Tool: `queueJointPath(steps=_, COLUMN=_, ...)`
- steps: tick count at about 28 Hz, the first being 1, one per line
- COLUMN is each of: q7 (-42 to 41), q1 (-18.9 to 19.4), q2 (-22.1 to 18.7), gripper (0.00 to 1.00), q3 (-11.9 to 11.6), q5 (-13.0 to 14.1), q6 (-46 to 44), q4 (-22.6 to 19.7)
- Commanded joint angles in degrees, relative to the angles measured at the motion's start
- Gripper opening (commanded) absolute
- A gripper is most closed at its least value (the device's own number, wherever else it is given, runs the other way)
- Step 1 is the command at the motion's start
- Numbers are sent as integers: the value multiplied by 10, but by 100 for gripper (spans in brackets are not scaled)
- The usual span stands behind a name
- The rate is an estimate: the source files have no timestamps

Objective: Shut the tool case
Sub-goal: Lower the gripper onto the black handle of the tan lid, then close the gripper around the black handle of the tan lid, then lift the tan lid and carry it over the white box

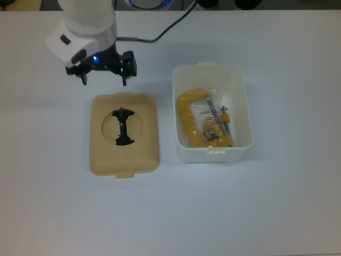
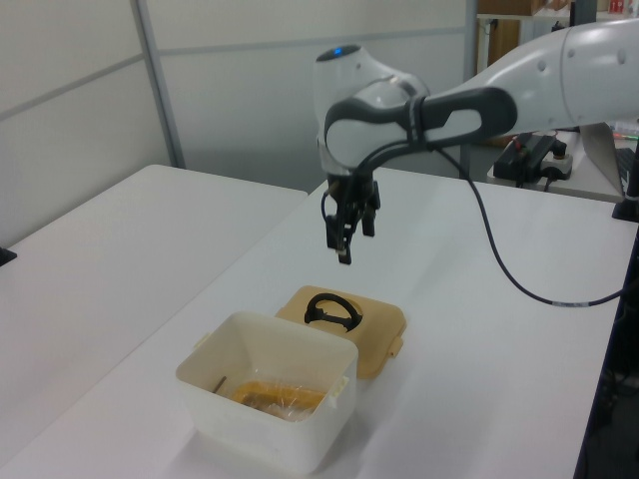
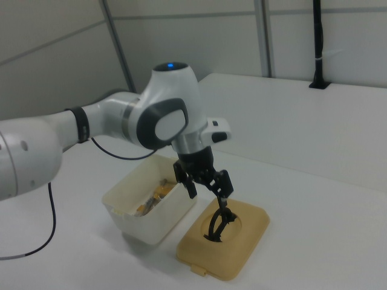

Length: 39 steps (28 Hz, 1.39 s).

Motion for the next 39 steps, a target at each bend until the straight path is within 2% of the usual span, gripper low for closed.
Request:
queueJointPath(steps=1, q7=20, q1=8, q2=3, gripper=100, q3=-1, q5=-7, q6=83, q4=-60)
queueJointPath(steps=4, q7=36, q1=11, q2=13, gripper=100, q3=3, q5=-7, q6=158, q4=-91)
queueJointPath(steps=10, q7=38, q1=19, q2=47, gripper=98, q3=3, q5=-12, q6=189, q4=-88)
queueJointPath(steps=13, q7=35, q1=19, q2=47, gripper=80, q3=3, q5=-13, q6=194, q4=-88)
queueJointPath(steps=14, q7=33, q1=18, q2=47, gripper=63, q3=3, q5=-13, q6=194, q4=-88)
queueJointPath(steps=18, q7=33, q1=15, q2=48, gripper=30, q3=3, q5=-12, q6=196, q4=-86)
queueJointPath(steps=19, q7=33, q1=14, q2=47, gripper=18, q3=3, q5=-7, q6=195, q4=-82)
queueJointPath(steps=22, q7=33, q1=12, q2=48, gripper=1, q3=3, q5=-5, q6=195, q4=-75)
queueJointPath(steps=39, q7=27, q1=9, q2=50, gripper=0, q3=0, q5=-5, q6=191, q4=-66)
